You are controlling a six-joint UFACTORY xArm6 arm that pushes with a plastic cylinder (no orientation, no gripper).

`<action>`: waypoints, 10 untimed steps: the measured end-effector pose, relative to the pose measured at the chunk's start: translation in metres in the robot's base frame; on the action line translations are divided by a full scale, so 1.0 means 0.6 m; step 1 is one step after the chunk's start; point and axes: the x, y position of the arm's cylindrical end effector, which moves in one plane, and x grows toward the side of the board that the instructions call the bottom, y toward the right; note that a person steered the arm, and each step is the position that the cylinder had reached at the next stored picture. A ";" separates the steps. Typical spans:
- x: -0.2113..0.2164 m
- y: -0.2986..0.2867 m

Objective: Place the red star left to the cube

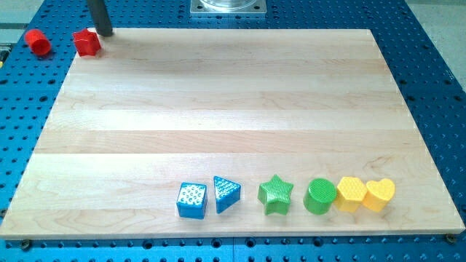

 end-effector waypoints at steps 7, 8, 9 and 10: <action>0.517 0.152; 0.521 0.135; 0.540 0.106; 0.581 0.226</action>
